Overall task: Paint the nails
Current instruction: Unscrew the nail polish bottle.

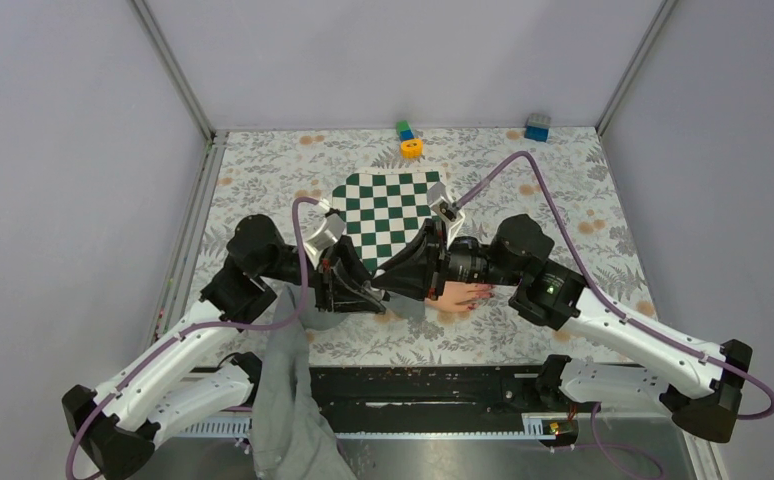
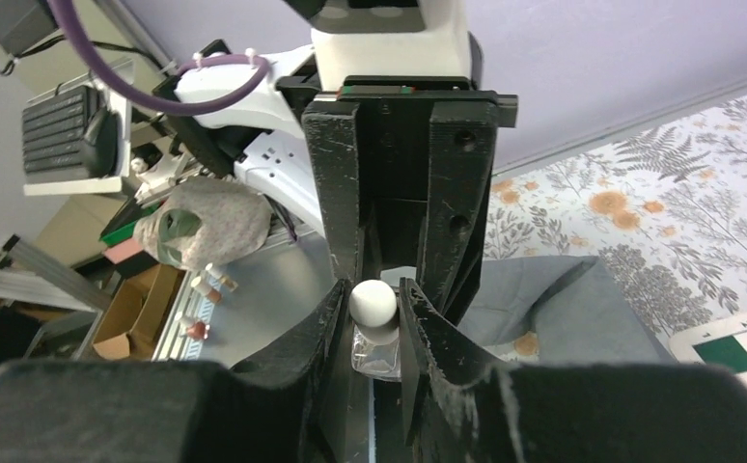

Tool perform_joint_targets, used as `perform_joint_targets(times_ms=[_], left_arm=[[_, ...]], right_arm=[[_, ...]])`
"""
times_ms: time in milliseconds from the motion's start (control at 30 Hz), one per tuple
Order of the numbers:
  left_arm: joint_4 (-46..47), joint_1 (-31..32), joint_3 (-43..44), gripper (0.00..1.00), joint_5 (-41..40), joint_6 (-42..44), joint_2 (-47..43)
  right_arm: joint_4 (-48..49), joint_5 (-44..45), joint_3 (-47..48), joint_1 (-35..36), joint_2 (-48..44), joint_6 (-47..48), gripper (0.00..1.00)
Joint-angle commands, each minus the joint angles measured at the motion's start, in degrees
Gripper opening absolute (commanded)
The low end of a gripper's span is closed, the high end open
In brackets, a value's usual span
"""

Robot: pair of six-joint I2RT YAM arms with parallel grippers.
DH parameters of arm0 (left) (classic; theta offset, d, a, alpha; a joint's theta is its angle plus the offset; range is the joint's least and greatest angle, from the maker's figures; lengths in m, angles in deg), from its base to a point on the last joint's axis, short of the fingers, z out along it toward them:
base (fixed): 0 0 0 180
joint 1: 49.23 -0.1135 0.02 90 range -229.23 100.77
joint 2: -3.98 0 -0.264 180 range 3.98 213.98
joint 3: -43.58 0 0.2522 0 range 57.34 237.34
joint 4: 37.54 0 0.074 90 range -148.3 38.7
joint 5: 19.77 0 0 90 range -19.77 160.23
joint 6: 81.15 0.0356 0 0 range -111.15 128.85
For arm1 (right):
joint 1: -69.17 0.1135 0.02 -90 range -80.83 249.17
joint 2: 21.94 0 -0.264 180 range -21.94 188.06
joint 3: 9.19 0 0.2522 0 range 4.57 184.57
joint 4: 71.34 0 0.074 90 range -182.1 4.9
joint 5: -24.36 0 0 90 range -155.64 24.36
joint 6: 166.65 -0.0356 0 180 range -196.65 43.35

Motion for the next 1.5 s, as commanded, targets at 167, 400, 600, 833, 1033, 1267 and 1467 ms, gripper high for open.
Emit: perform_joint_targets(times_ms=[167, 400, 600, 833, 1033, 1267, 1467], left_arm=[[8.62, 1.05, -0.75, 0.0, 4.09, -0.36, 0.65], [-0.68, 1.02, 0.51, 0.0, -3.29, 7.66, -1.38], [-4.8, 1.17, 0.22, 0.0, -13.84, 12.47, -4.62], [-14.66, 2.6, 2.89, 0.0, -31.79, 17.32, -4.06], [-16.22, 3.33, 3.16, 0.0, -39.08, 17.08, -3.31], [-18.89, 3.79, 4.39, 0.0, -43.08, 17.18, -1.81], [-18.99, 4.27, 4.47, 0.0, -43.42, 17.25, -1.33]], right_arm=[[8.31, -6.73, -0.82, 0.64, -0.75, -1.7, 0.01], [5.78, 3.34, -3.16, 0.6, -4.01, -0.21, 0.9], [-2.76, 17.38, -3.0, 0.67, -6.7, 1.87, 0.99], [-4.16, 25.01, -3.23, 0.67, -7.18, -1.13, 0.97], [-9.37, 31.18, 0.75, 0.71, -4.08, -6.65, 0.86], [-10.52, 31.46, 3.59, 1.5, 0.62, -10.13, 0.71], [-11.23, 30.6, 5.99, 1.71, 3.92, -12.18, 0.55]])
